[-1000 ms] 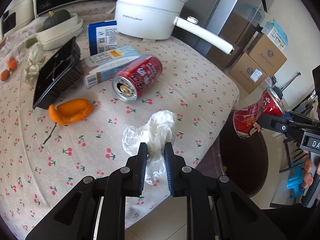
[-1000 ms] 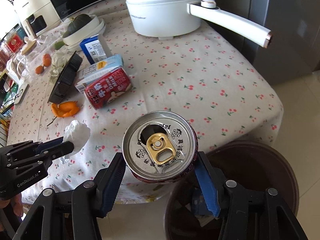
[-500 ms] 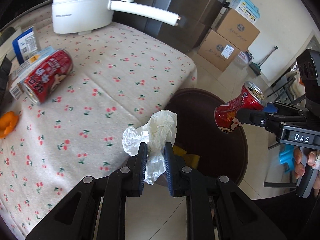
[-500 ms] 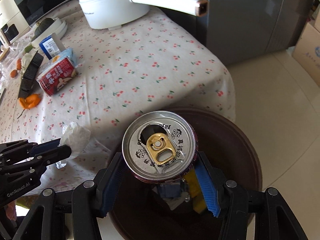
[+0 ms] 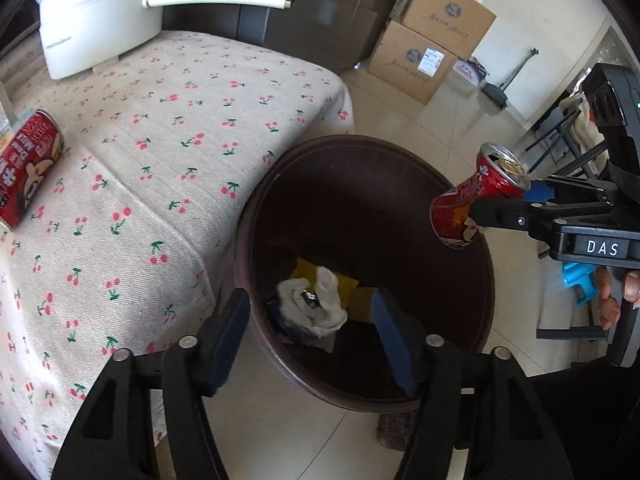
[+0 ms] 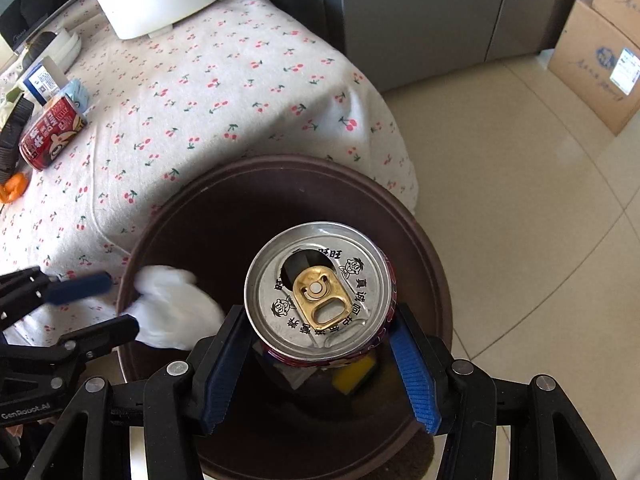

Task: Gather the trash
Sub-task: 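Open the left tool to drop the tissue while the right tool drops the can, then move both tools back from the bin toward the table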

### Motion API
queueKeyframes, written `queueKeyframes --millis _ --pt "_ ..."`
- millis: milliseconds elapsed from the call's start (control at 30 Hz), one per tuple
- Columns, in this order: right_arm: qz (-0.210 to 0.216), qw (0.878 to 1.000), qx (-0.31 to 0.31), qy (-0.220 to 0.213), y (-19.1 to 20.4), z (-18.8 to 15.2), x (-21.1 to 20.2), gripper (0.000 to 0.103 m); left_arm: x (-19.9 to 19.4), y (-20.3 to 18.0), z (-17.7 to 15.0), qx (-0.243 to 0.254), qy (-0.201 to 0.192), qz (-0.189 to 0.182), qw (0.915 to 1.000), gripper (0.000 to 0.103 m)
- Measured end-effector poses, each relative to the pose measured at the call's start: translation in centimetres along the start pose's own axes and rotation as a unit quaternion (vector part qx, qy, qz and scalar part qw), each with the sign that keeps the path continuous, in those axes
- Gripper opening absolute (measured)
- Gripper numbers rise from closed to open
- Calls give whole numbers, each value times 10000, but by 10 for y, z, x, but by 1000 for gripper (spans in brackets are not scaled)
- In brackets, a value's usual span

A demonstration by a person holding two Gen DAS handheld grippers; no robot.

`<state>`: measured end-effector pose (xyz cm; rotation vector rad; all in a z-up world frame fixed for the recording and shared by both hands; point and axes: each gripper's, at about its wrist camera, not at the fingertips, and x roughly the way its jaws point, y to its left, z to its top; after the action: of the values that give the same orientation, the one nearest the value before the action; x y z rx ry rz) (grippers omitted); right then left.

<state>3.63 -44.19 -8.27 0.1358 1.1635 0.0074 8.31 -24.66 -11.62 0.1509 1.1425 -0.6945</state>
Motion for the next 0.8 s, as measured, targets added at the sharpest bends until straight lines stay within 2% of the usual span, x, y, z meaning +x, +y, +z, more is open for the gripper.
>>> queueKeyframes --millis 167,467,500,567,800 --pt "8 9999 -104 87 6 1 6 62 -11 16 0 -125 -37 433 9990 87" --pt "221 9987 -262 373 28 0 18 63 -41 51 -14 -388 -200 810 9958 94" --pt "248 9986 -285 375 30 0 18 65 -45 54 -16 -419 -226 846 9953 95" --pt "250 9986 -328 330 36 1 16 82 -51 61 -18 -475 -260 935 9941 98" --pt "124 9991 -368 186 51 9 9 94 -74 81 -26 -609 -427 1261 9892 101"
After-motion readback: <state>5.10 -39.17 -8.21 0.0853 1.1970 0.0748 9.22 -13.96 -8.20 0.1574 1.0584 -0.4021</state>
